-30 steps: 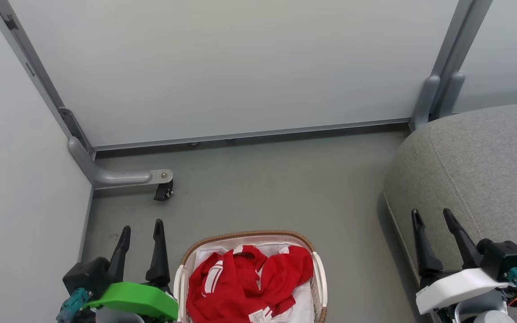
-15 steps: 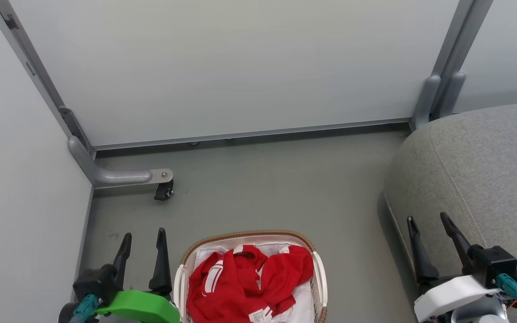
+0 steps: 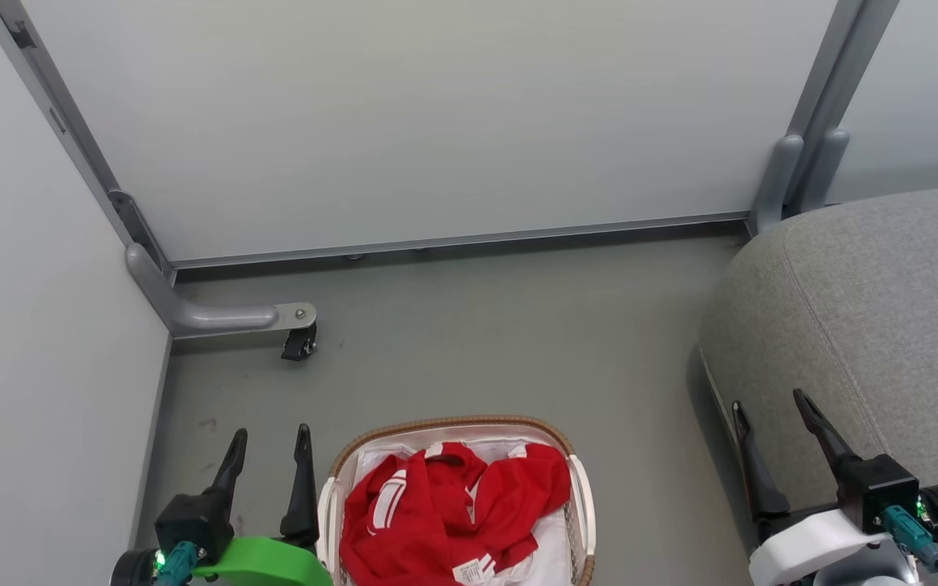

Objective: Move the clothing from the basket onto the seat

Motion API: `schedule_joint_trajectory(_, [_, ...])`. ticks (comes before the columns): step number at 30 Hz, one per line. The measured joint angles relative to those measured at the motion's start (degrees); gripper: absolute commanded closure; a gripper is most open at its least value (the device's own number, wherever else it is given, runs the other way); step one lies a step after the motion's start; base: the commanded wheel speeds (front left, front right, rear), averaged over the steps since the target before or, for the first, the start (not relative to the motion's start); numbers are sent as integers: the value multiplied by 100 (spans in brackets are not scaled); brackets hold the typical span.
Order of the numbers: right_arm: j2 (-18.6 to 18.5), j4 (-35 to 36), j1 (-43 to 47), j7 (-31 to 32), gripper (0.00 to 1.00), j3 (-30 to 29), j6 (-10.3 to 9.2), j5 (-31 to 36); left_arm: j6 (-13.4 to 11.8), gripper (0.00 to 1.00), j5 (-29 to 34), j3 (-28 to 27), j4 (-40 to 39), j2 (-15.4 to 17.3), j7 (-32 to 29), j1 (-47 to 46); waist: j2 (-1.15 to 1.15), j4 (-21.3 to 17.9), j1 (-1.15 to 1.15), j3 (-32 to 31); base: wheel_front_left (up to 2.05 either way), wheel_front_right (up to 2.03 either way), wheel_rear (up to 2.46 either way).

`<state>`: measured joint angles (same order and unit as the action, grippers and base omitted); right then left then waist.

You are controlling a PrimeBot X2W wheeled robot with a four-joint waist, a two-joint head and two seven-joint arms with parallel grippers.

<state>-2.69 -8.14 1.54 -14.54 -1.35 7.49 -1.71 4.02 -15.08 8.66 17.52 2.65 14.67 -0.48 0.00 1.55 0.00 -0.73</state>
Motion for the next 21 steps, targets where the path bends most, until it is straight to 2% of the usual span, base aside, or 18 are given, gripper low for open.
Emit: schedule_joint_trajectory(21, [-3, 20, 1, -45, 0, -1, 0, 140, 2, 0, 152, 33, 64, 2, 46, 2, 0, 8, 0, 63, 0, 0, 0])
